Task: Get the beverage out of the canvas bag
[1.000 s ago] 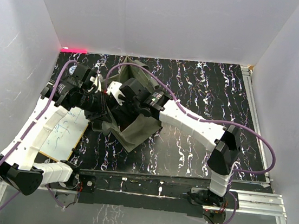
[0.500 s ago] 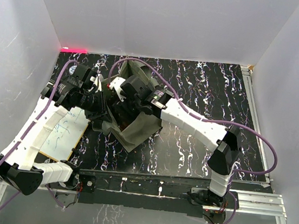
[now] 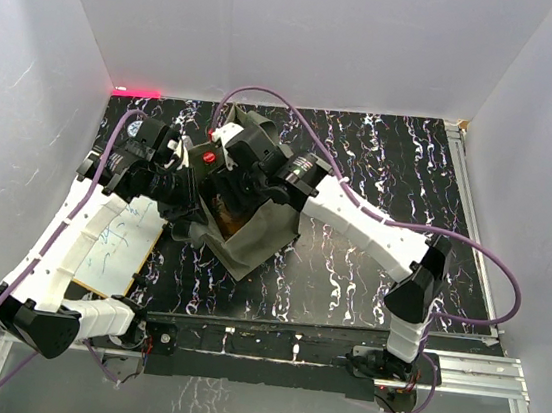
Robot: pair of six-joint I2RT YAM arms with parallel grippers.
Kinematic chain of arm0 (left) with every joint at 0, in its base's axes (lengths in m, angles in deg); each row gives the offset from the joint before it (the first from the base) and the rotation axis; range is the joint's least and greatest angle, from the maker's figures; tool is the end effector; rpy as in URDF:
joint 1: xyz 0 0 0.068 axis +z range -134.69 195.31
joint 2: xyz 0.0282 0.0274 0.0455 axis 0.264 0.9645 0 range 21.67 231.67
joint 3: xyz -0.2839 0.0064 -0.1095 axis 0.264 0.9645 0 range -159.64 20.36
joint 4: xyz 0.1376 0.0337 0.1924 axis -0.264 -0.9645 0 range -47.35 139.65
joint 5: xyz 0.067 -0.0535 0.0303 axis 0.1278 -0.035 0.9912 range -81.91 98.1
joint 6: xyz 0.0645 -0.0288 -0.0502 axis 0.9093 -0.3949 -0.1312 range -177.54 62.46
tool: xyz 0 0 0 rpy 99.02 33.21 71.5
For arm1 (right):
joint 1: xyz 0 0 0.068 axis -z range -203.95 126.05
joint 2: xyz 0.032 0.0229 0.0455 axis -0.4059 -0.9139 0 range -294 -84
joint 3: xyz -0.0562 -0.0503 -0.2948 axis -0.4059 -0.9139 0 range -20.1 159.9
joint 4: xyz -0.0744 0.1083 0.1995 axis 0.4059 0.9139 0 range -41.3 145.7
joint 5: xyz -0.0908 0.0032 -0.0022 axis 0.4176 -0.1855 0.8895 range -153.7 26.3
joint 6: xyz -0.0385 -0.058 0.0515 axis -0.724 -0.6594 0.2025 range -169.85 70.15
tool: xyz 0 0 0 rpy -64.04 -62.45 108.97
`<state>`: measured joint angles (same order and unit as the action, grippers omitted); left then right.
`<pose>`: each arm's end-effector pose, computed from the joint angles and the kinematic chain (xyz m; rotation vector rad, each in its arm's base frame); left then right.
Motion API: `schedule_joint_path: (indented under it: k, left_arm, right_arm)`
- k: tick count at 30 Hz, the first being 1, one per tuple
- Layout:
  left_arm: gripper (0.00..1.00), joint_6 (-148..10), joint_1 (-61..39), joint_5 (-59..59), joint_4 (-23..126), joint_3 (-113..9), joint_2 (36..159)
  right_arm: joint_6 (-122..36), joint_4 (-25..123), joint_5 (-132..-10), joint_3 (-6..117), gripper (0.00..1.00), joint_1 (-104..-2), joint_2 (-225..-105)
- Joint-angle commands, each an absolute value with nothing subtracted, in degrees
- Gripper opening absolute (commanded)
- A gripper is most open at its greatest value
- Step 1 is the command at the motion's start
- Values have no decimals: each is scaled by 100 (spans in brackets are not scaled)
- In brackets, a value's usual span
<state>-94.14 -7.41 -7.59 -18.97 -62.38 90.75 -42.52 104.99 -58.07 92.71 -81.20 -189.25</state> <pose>0.1759 -0.0960 0.3799 -0.2057 2.6427 -0.7306 0.2270 0.3390 0.3752 -0.9944 2.2442 0.3919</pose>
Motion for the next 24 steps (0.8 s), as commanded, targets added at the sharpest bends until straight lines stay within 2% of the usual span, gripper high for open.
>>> schedule_joint_path:
  k: [1, 24]
  left_arm:
    - [11, -9331, -754, -721, -1911, -6322, 9093]
    - [11, -9472, -753, -816, -1855, -6478, 9302]
  right_arm:
    - [-3597, 9128, -5561, 10215, 20, -8125, -17909]
    - [-2206, 8649, -4807, 10233, 13, -8066, -16934]
